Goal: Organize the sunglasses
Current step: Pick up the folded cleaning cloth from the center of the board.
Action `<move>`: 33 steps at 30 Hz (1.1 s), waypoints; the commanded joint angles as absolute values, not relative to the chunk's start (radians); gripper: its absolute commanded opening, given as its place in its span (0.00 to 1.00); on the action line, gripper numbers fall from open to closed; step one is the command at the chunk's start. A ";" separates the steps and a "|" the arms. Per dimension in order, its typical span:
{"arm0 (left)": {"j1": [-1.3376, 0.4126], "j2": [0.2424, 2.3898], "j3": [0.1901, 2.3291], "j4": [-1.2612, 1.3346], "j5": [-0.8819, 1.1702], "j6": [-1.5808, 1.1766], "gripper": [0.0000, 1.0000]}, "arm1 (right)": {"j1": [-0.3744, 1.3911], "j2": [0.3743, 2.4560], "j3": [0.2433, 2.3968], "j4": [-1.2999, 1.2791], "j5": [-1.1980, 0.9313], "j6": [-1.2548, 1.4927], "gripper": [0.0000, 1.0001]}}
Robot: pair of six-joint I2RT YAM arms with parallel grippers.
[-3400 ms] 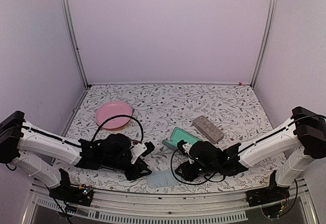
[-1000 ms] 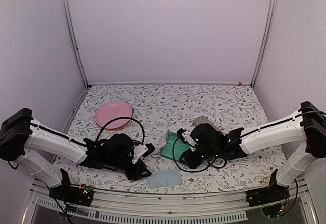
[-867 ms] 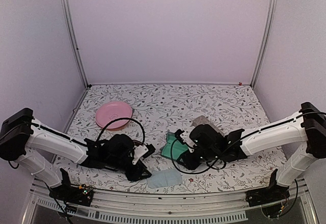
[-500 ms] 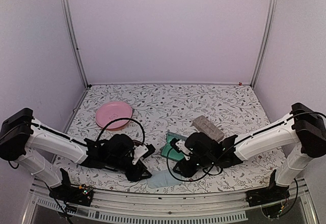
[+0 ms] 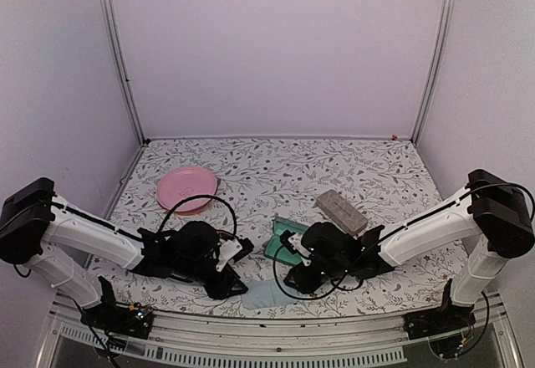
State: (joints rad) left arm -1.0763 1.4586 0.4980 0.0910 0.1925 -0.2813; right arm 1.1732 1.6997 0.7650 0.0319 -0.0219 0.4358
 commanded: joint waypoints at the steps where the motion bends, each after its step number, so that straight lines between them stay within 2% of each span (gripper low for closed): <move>1: -1.057 1.454 0.489 0.095 0.201 -0.284 0.47 | 1.177 1.730 0.763 0.049 -0.032 0.450 0.41; 19: -1.045 1.516 0.500 0.118 0.247 -0.282 0.44 | 1.170 1.722 0.744 0.072 -0.054 0.446 0.35; 33: -1.046 1.516 0.496 0.114 0.260 -0.283 0.29 | 1.166 1.713 0.733 0.092 -0.061 0.452 0.31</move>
State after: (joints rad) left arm -1.0580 1.5063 0.4992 0.1368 0.2508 -0.2825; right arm 1.1706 1.7096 0.7486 0.0868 -0.0425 0.4381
